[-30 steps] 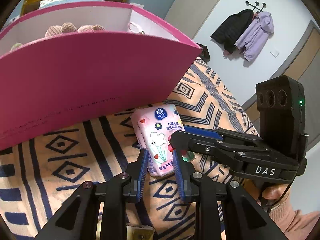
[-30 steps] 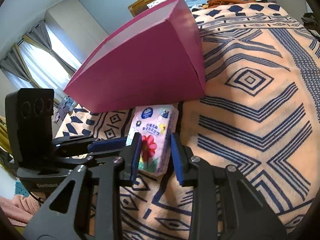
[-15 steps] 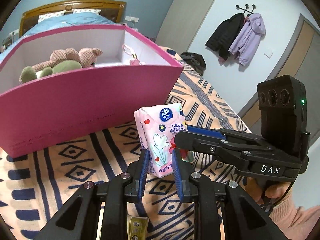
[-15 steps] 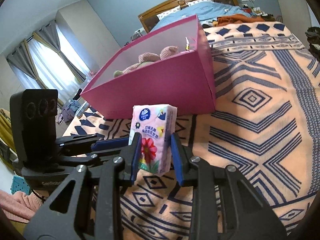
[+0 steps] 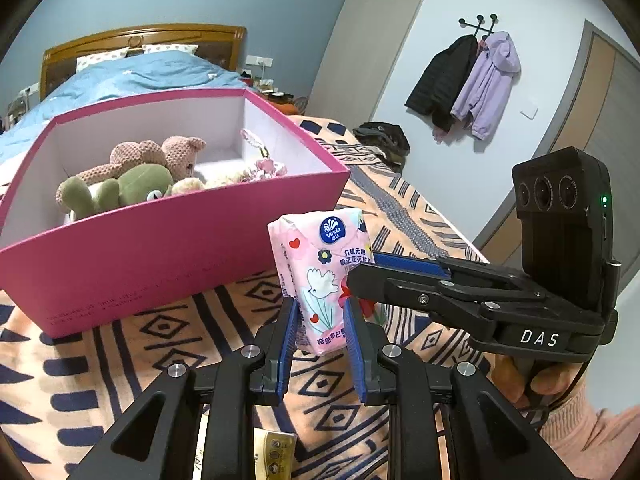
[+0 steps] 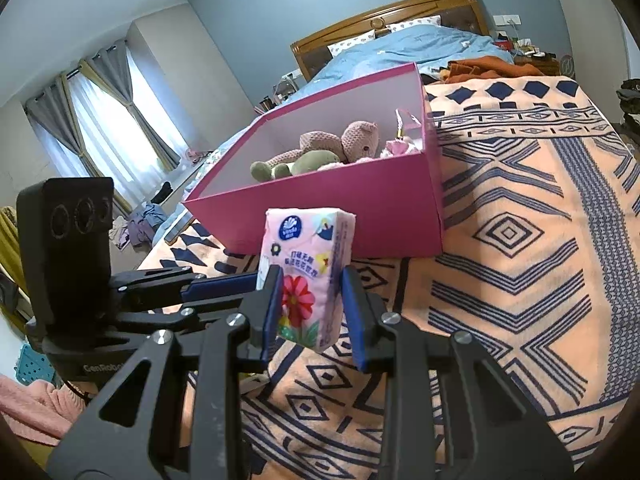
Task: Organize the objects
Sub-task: 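Lift the tissue pack and carry it toward the pink box, then carry the pink tissue pack over the rim of the pink box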
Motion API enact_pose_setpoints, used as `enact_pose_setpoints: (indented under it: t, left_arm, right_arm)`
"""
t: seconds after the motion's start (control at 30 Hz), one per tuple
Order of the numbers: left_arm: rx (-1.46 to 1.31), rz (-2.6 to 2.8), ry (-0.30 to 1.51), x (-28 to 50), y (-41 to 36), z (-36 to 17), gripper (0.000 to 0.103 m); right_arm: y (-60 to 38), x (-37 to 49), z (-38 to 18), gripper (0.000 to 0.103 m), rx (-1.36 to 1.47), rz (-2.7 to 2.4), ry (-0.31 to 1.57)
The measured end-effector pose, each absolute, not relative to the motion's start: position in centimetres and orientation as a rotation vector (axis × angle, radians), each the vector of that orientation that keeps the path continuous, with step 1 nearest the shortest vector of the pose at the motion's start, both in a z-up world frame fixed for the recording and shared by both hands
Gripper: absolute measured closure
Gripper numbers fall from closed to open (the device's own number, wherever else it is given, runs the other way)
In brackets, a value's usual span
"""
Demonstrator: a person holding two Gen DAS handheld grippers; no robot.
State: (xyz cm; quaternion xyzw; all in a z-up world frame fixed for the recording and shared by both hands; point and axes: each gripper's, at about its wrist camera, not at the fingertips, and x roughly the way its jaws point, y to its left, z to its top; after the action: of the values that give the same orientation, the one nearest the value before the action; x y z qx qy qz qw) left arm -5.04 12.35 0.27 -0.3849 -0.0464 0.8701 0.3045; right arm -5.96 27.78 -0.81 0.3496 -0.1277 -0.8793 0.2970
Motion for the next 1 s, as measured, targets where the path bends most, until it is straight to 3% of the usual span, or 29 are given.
enact_pose_setpoints:
  t: [1.0]
  left_arm:
    - [-0.943,2.359,-0.114,-5.3,11.1,2.5,0.080]
  right_arm:
    - [27.0,-6.5,1.7,0.070,0.844,-2.343,-0.293]
